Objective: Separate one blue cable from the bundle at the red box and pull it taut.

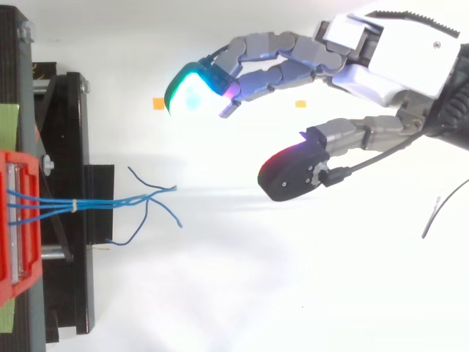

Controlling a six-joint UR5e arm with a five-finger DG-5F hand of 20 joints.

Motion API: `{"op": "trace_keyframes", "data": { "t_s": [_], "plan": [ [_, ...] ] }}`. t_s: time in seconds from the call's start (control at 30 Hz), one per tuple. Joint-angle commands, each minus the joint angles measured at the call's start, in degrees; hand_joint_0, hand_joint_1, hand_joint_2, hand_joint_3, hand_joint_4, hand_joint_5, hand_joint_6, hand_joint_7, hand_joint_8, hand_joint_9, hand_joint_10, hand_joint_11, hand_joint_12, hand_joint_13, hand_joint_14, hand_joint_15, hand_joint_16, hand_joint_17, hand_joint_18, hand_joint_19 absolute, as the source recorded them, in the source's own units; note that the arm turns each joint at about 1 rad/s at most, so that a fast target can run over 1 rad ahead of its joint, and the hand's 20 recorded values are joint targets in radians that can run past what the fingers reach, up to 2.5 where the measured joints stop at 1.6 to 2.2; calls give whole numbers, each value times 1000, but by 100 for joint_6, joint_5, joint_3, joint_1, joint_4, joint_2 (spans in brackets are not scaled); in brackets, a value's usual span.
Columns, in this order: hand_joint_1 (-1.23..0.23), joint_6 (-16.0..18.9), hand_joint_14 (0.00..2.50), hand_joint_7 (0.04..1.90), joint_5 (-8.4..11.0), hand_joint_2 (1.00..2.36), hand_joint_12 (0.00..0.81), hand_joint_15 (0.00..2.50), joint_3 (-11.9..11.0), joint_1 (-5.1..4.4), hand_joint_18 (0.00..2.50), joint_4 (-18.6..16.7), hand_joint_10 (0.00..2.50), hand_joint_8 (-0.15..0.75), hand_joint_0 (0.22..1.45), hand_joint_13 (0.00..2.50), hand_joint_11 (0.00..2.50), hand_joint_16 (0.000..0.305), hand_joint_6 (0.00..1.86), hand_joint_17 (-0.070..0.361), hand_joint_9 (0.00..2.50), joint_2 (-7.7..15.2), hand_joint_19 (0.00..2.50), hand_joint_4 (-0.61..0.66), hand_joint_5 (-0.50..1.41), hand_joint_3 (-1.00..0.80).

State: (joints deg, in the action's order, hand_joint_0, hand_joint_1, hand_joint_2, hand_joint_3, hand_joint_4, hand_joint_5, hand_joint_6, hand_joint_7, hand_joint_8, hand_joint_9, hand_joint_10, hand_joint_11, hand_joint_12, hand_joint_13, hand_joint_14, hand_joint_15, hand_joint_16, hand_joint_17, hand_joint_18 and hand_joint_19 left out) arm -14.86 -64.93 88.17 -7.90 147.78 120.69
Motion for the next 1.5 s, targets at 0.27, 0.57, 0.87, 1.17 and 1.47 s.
{"op": "trace_keyframes", "data": {
  "t_s": [0.27, 0.57, 0.87, 1.17, 1.47],
  "plan": [
    [-647, -351, 12, 827, -11, 1000, 347, 378, -2, -1, 507, -74, 13, 363, 504, 568, 554, 41, 502, 93, 606, -2, 210, 215, -223, -500],
    [-643, -237, 12, 824, -134, 1000, 349, 393, -309, 43, 550, -135, 11, 364, 505, 603, 554, 42, 502, 93, 609, 517, 238, 217, -223, -500],
    [-658, -219, 13, 833, -292, 1000, 352, 407, -643, 34, 570, -285, 13, 362, 506, 622, 555, 42, 502, 94, 609, 728, 244, 220, -223, -500],
    [-699, -17, 13, 857, -538, 1000, 349, 418, -687, 69, 591, -592, 13, 356, 511, 640, 557, 41, 502, 93, 611, 1009, 265, 229, -219, -500],
    [-691, 326, 14, 946, -670, 1000, 352, 436, -1127, 113, 610, -715, 14, 349, 527, 658, 567, 41, 502, 93, 609, 1501, 296, 242, -207, -500]
  ]
}}
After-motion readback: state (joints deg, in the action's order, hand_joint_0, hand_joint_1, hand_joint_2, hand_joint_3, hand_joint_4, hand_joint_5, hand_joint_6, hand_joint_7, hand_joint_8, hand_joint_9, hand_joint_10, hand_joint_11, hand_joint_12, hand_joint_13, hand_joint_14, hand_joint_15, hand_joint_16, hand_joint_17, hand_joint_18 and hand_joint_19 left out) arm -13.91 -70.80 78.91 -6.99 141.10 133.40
